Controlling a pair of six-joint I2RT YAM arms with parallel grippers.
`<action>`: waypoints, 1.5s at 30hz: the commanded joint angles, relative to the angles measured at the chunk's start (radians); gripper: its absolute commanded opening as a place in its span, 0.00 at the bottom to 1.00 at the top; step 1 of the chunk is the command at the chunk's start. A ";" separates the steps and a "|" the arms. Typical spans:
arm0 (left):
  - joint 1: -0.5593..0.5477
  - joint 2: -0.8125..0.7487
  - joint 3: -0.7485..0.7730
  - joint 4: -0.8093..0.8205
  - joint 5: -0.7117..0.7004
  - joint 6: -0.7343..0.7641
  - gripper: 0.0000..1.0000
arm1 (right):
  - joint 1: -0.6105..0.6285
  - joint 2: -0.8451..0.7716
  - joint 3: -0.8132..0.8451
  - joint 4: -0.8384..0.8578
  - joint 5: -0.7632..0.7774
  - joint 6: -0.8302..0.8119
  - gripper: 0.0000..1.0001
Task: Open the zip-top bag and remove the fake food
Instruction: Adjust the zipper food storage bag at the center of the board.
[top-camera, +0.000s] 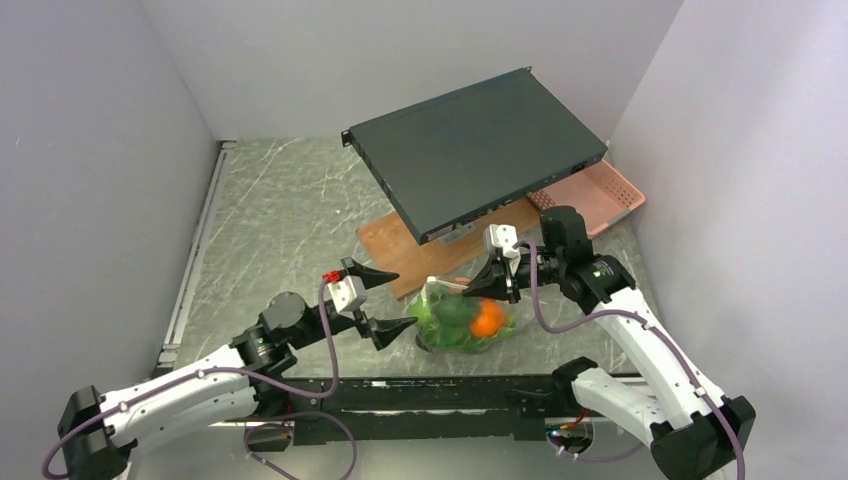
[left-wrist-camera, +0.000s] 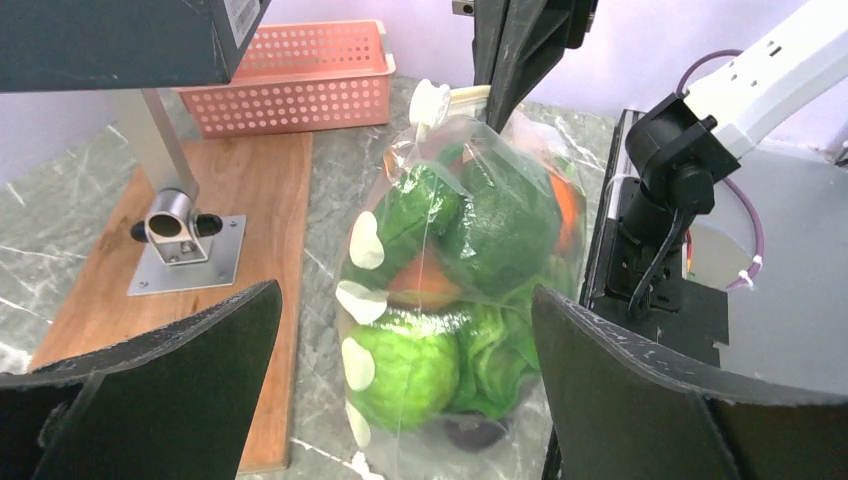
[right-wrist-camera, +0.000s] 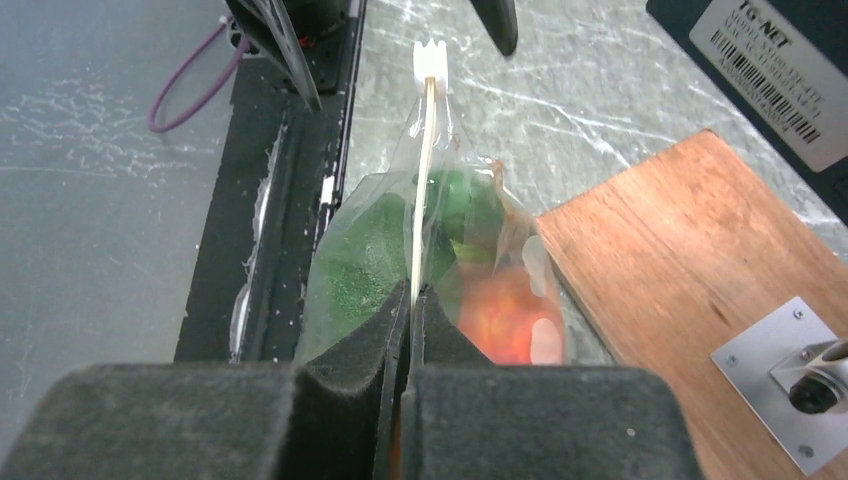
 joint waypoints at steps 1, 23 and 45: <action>0.005 0.093 -0.015 0.319 -0.014 -0.095 1.00 | -0.001 -0.004 -0.001 0.157 -0.098 0.065 0.00; 0.006 0.508 0.051 0.748 0.142 -0.233 0.86 | -0.003 -0.018 -0.025 0.139 -0.125 0.023 0.00; 0.048 0.525 0.155 0.534 0.200 -0.229 0.00 | -0.047 -0.016 -0.018 0.055 -0.138 0.024 0.25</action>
